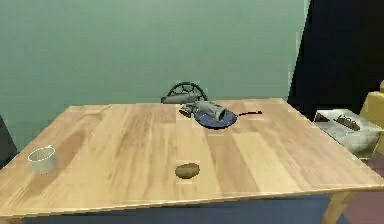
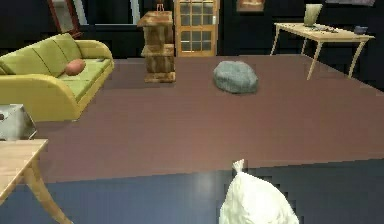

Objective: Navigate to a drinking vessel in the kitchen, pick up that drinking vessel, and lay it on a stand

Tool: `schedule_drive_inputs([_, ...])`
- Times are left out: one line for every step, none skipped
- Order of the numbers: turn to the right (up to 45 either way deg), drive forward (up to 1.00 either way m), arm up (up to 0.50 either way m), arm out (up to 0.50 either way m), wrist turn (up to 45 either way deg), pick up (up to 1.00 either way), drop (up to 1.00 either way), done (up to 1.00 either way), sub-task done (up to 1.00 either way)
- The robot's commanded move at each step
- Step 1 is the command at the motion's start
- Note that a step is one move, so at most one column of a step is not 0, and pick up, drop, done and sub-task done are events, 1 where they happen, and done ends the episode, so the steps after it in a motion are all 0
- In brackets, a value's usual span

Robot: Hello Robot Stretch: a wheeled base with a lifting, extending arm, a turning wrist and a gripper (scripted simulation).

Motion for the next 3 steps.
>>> schedule_drive_inputs([45.0, 0.00, 0.00, 0.00, 0.0, 0.00, 0.00, 0.00, 0.00])
schedule_drive_inputs([0.0, 0.05, 0.00, 0.00, 0.0, 0.00, 0.00, 0.00, 0.00])
schedule_drive_inputs([-45.0, 0.00, 0.00, 0.00, 0.0, 0.00, 0.00, 0.00, 0.00])
